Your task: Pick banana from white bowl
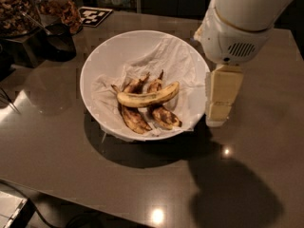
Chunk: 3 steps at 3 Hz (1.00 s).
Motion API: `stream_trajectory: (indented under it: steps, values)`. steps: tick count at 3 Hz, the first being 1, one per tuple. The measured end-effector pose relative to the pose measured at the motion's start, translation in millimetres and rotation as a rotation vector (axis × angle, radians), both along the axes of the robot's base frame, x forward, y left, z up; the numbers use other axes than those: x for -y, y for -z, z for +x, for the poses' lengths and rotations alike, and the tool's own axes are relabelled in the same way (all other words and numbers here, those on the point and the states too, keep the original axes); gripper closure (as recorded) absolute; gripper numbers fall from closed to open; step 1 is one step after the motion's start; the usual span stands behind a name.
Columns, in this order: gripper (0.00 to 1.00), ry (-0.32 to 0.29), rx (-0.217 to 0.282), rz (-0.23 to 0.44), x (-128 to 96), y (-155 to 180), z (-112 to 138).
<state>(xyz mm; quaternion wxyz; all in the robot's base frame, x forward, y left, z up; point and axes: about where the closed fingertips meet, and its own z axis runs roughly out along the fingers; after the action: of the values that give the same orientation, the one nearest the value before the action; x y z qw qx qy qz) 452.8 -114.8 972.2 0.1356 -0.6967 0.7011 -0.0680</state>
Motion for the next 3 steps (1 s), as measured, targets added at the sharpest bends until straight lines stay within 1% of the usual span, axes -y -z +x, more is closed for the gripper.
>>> stream_trajectory:
  steps: [1,2,3]
  values:
    - [0.00,-0.053,-0.041,-0.031,-32.9,20.1,19.4]
    - [0.05,-0.097,-0.098,-0.049,-61.4,40.8,40.3]
    - [0.06,-0.117,-0.121,-0.053,-72.4,48.8,46.8]
